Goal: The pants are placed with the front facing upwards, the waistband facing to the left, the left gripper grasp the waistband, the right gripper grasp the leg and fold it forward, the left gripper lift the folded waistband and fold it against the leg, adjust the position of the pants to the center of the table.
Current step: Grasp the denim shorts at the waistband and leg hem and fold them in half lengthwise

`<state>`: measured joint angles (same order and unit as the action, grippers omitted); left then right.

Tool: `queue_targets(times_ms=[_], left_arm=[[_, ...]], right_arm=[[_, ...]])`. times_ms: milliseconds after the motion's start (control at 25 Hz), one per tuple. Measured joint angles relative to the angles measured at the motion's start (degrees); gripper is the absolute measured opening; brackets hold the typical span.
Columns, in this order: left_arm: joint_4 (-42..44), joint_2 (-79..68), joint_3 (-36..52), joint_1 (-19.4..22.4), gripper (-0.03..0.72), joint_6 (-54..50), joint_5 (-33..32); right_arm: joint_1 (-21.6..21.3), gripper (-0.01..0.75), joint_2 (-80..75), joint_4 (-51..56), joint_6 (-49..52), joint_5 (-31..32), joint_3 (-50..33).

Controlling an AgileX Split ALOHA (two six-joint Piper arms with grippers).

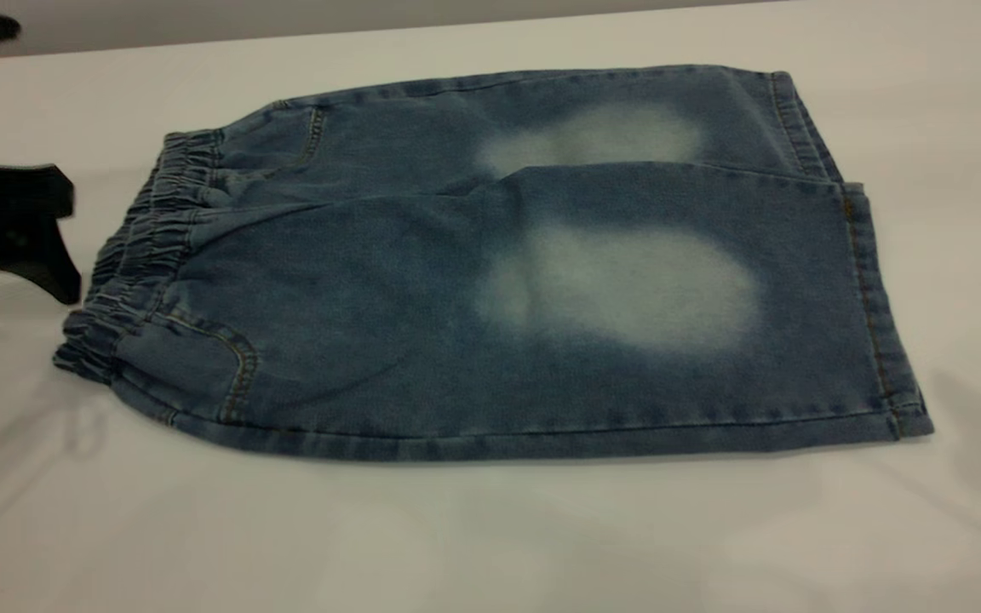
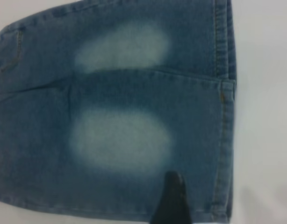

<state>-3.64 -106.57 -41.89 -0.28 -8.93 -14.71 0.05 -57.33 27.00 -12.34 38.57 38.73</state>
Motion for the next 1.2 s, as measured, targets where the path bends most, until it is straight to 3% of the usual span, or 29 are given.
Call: queue_targets(times_ms=[240, 480, 880, 1200], left_arm=[[-0.7, -3.2, 0.0, -0.8, 0.565, 0.1, 3.0], [-1.0, -3.5, 0.0, -4.9, 0.565, 0.6, 7.5], [-1.1, -3.6, 0.1, -5.6, 0.565, 0.6, 3.9], [-0.9, -6.8, 0.1, -5.6, 0.565, 0.9, 4.9]], right_arm=[[0.0, 0.514, 0.0, 0.0, 0.0, -0.1, 0.0], [0.0, 0.514, 0.0, -0.1, 0.0, -0.2, 0.0], [0.0, 0.514, 0.0, -0.2, 0.0, 0.0, 0.0], [0.0, 0.514, 0.0, -0.2, 0.0, 0.8, 0.0]])
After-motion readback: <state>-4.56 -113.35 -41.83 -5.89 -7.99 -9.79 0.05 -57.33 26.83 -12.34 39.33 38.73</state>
